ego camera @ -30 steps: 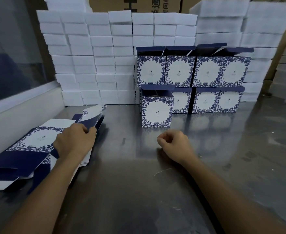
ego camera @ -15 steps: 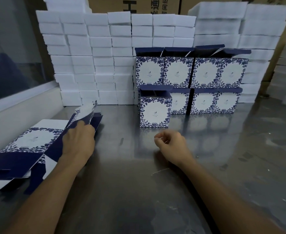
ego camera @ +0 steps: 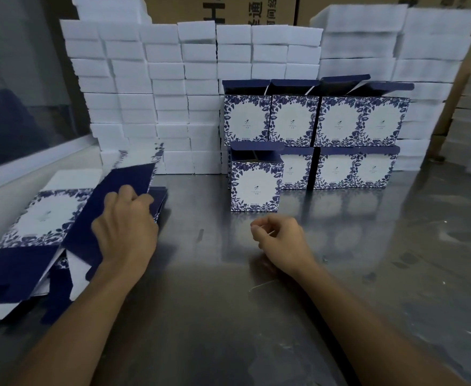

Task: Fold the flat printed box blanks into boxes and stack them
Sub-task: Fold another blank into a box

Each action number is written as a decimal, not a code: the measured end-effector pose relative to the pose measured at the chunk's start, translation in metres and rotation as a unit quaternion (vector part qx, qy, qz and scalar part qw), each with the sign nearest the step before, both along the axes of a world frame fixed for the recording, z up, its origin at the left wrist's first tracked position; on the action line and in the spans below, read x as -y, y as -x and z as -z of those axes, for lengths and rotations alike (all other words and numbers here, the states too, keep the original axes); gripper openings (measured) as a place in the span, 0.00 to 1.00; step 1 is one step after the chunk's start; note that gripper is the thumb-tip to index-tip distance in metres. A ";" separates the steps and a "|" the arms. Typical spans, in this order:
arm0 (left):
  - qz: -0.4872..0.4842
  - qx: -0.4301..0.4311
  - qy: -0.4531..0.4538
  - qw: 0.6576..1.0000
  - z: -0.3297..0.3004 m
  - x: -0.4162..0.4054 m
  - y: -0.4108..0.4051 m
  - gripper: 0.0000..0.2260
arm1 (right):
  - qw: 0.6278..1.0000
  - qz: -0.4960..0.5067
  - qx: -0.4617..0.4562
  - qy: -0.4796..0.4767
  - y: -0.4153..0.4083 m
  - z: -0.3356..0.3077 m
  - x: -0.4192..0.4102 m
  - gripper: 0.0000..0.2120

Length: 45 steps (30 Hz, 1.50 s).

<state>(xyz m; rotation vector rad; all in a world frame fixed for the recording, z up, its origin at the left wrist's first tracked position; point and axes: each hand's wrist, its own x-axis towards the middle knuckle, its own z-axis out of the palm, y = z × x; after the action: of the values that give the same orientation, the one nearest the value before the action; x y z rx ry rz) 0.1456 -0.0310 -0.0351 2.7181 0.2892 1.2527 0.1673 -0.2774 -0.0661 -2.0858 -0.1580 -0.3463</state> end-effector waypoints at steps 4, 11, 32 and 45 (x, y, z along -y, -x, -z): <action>0.076 0.104 -0.052 0.990 -0.006 0.021 0.010 0.07 | 0.991 -0.077 -0.001 -0.110 0.012 -0.012 -0.016 0.06; 0.208 0.200 -0.174 0.942 0.001 0.068 0.017 0.10 | 0.919 -0.208 -0.079 -0.326 0.030 -0.034 -0.040 0.10; 0.285 0.051 0.289 0.913 0.014 0.016 0.003 0.23 | 0.896 0.062 0.058 -0.436 0.002 -0.030 0.013 0.08; 0.457 -0.016 0.292 0.840 0.017 0.043 0.010 0.22 | 0.880 -0.039 0.036 -0.472 0.004 -0.036 0.019 0.18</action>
<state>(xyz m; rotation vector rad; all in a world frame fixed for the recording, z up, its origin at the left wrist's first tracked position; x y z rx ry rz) 0.1353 -0.0738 -0.0525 1.9002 -0.5044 0.6655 0.1633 -0.2961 -0.0298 -1.0928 -0.0865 -0.3551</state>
